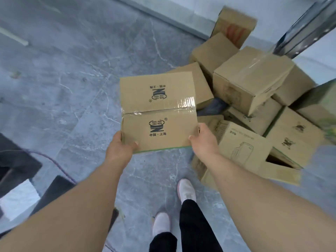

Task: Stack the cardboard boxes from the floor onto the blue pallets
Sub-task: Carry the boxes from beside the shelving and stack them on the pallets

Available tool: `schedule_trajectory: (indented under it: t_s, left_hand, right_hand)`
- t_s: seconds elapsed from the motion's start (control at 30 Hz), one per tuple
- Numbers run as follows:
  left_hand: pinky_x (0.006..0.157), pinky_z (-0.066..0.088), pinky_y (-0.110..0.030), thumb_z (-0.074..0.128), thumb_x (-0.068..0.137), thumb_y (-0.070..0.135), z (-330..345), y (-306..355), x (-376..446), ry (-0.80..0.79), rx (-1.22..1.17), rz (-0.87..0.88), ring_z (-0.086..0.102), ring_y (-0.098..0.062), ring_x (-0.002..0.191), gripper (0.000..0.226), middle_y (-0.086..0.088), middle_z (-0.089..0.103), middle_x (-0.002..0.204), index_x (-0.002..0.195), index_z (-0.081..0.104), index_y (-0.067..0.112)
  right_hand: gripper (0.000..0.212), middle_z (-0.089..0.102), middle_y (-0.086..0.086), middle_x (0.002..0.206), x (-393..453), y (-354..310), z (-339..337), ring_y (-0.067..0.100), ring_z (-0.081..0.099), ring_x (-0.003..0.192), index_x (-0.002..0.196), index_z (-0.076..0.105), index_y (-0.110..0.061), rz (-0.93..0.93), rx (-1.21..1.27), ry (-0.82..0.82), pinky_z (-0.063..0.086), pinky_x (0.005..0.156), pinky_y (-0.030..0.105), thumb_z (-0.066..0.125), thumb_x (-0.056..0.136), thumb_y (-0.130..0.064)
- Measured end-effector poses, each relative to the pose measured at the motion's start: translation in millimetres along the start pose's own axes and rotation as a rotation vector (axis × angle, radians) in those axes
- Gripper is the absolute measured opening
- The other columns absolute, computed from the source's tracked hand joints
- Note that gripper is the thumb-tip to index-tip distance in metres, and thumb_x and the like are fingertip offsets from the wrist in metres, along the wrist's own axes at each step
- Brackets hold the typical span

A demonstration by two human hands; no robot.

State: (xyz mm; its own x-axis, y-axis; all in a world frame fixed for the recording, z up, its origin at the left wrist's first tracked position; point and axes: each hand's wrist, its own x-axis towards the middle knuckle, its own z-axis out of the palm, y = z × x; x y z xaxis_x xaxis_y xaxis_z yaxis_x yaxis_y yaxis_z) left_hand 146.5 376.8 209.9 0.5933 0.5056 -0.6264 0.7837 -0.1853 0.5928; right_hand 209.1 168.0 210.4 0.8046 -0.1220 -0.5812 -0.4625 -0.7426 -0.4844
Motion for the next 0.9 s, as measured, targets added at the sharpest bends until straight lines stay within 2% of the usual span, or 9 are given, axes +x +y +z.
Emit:
schedule_trajectory:
  t_s: [0.1, 0.23, 0.4, 0.5, 0.57, 0.7, 0.8, 0.83, 0.9]
  left_hand:
    - [0.077, 0.035, -0.029, 0.064, 0.084, 0.019, -11, 35, -38, -0.049, 0.023, 0.1, 0.05, -0.019, 0.091, 0.046, 0.005, 0.055, 0.102, 0.127, 0.048, 0.022]
    - [0.082, 0.038, -0.03, 0.064, 0.084, 0.018, -18, 80, -89, -0.127, 0.07, 0.227, 0.05, -0.019, 0.095, 0.049, 0.003, 0.055, 0.108, 0.13, 0.047, 0.021]
    - [0.091, 0.043, -0.035, 0.065, 0.083, 0.02, -2, 124, -153, -0.211, 0.172, 0.337, 0.054, -0.025, 0.102, 0.048, -0.002, 0.058, 0.113, 0.128, 0.05, 0.021]
    - [0.097, 0.044, -0.041, 0.065, 0.082, 0.015, 23, 142, -187, -0.301, 0.185, 0.386, 0.056, -0.028, 0.105, 0.041, -0.007, 0.061, 0.115, 0.122, 0.054, 0.017]
    - [0.095, 0.045, -0.038, 0.065, 0.083, 0.011, 45, 151, -212, -0.369, 0.182, 0.415, 0.056, -0.025, 0.103, 0.04, -0.006, 0.06, 0.114, 0.121, 0.053, 0.015]
    - [0.085, 0.046, -0.035, 0.065, 0.084, 0.012, 95, 163, -265, -0.436, 0.209, 0.485, 0.053, -0.02, 0.094, 0.048, -0.001, 0.056, 0.109, 0.127, 0.047, 0.012]
    - [0.073, 0.043, -0.029, 0.064, 0.085, 0.015, 131, 170, -309, -0.489, 0.262, 0.51, 0.052, -0.018, 0.092, 0.044, -0.001, 0.057, 0.109, 0.126, 0.047, 0.012]
    - [0.074, 0.044, -0.029, 0.063, 0.085, 0.016, 143, 172, -323, -0.51, 0.293, 0.524, 0.053, -0.019, 0.094, 0.044, -0.002, 0.058, 0.112, 0.126, 0.047, 0.013]
    - [0.087, 0.045, -0.036, 0.063, 0.086, 0.017, 167, 177, -352, -0.545, 0.369, 0.569, 0.054, -0.023, 0.105, 0.046, -0.006, 0.058, 0.12, 0.128, 0.046, 0.014]
  right_hand:
    - [0.036, 0.059, 0.01, 0.119, -42, 0, -44, 0.031, 0.056, 0.108, 0.121, 0.045, -0.015, 0.017, 0.102, 0.051, 0.045, 0.087, 0.037, 0.054, 0.086, -0.015]
    - [0.034, 0.058, 0.008, 0.118, -95, 9, -98, 0.027, 0.056, 0.103, 0.119, 0.046, -0.016, 0.03, 0.193, 0.139, 0.036, 0.074, 0.029, 0.056, 0.086, -0.014]
    - [0.033, 0.06, 0.008, 0.118, -154, 41, -160, 0.027, 0.056, 0.102, 0.119, 0.047, -0.015, 0.097, 0.264, 0.255, 0.039, 0.075, 0.03, 0.053, 0.088, -0.01]
    - [0.034, 0.06, 0.011, 0.118, -184, 71, -190, 0.031, 0.056, 0.106, 0.122, 0.046, -0.014, 0.153, 0.301, 0.328, 0.042, 0.083, 0.034, 0.052, 0.089, -0.011]
    - [0.036, 0.061, 0.011, 0.116, -202, 94, -208, 0.031, 0.056, 0.103, 0.125, 0.045, -0.016, 0.188, 0.328, 0.367, 0.046, 0.085, 0.037, 0.05, 0.089, -0.011]
    - [0.038, 0.06, 0.009, 0.111, -233, 148, -243, 0.022, 0.052, 0.086, 0.126, 0.044, -0.018, 0.254, 0.374, 0.468, 0.041, 0.069, 0.032, 0.048, 0.089, -0.009]
    - [0.04, 0.059, 0.007, 0.114, -258, 192, -268, 0.022, 0.051, 0.088, 0.126, 0.044, -0.019, 0.334, 0.414, 0.532, 0.041, 0.07, 0.032, 0.048, 0.087, -0.01]
    - [0.041, 0.059, 0.007, 0.115, -266, 207, -276, 0.024, 0.053, 0.092, 0.126, 0.044, -0.019, 0.355, 0.434, 0.547, 0.042, 0.072, 0.033, 0.048, 0.087, -0.009]
    - [0.044, 0.06, 0.007, 0.115, -283, 237, -293, 0.025, 0.055, 0.097, 0.129, 0.043, -0.02, 0.388, 0.469, 0.574, 0.041, 0.072, 0.032, 0.048, 0.086, -0.01]
